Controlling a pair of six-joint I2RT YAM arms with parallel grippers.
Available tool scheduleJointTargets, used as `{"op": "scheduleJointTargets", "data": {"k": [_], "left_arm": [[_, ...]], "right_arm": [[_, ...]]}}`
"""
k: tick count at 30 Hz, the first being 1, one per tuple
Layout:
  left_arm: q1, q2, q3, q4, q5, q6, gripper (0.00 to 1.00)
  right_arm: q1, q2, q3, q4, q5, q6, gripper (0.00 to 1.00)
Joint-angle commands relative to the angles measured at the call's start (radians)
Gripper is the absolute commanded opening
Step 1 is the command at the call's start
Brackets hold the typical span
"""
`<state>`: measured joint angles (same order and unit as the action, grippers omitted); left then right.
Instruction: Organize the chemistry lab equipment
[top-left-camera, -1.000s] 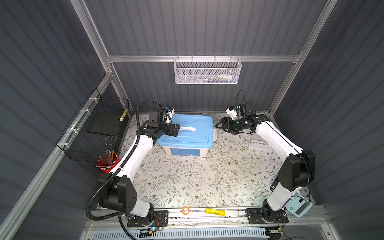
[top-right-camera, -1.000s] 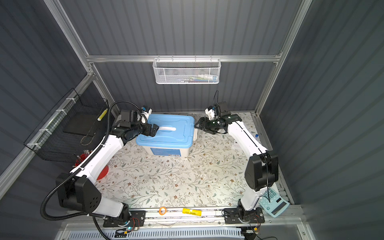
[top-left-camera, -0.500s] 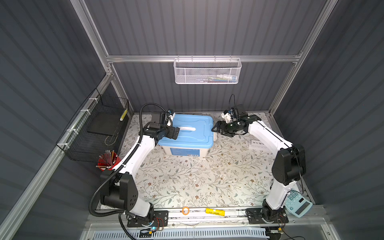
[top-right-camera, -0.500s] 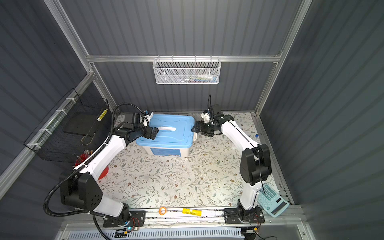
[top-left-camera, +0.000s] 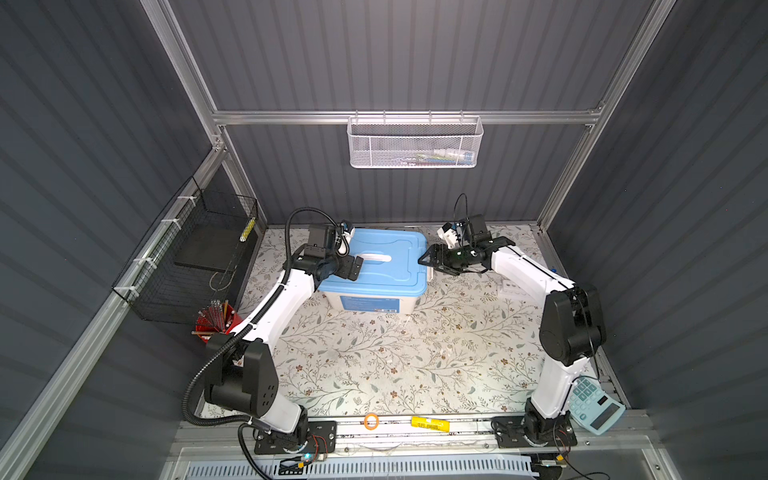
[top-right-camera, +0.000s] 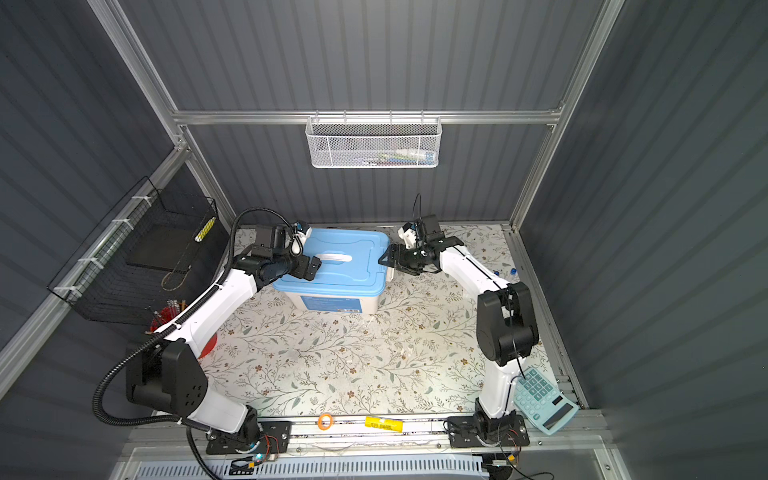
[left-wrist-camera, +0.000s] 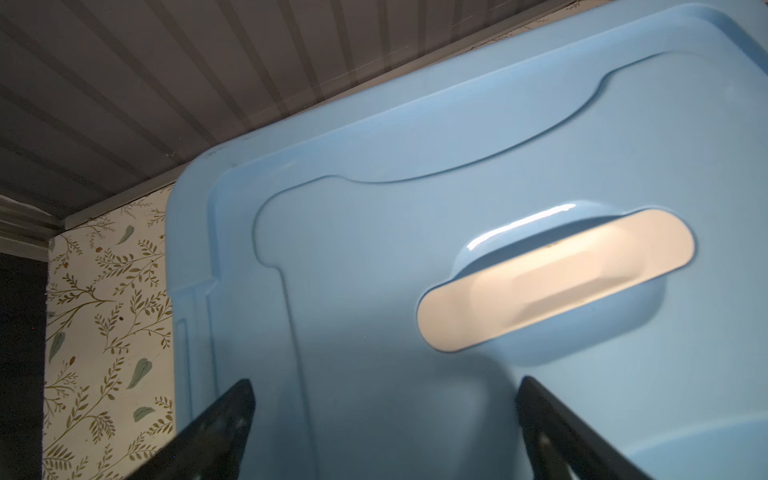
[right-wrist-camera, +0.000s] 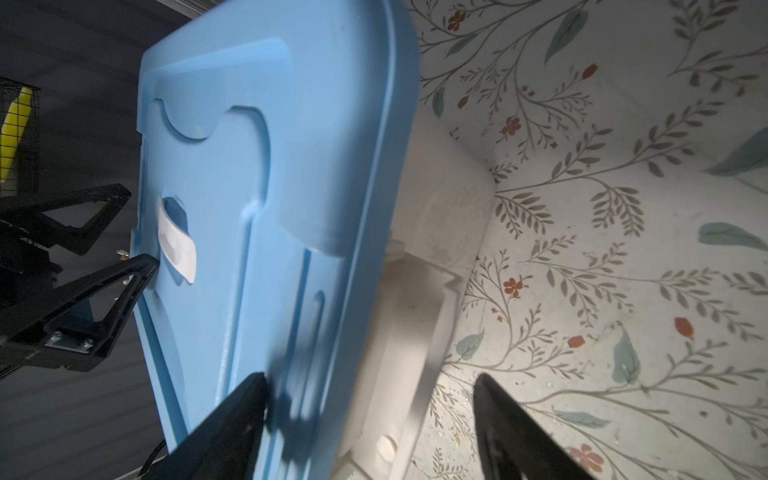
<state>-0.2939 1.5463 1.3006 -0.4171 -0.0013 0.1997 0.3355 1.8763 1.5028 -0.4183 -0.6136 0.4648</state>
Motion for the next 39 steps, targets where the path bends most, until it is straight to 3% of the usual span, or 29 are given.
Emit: {"op": "scheduleJointTargets", "data": {"k": [1,20,39], "left_arm": [[-0.014,0.029,0.027,-0.037,-0.008,0.021,0.99],[-0.058,0.063,0.092,-0.088,-0.048,0.037,0.98],[-0.067,0.072,0.073,-0.06,-0.048,0.049,0.98]], "right_arm": [[-0.006,-0.02,-0.06,0.087,-0.036,0.022,0.77],[-0.044,-0.022,-0.243,0.442,-0.238,0.2,0.72],[-0.043,-0.049,-0.217,0.347,-0.198,0.181,0.57]]}}
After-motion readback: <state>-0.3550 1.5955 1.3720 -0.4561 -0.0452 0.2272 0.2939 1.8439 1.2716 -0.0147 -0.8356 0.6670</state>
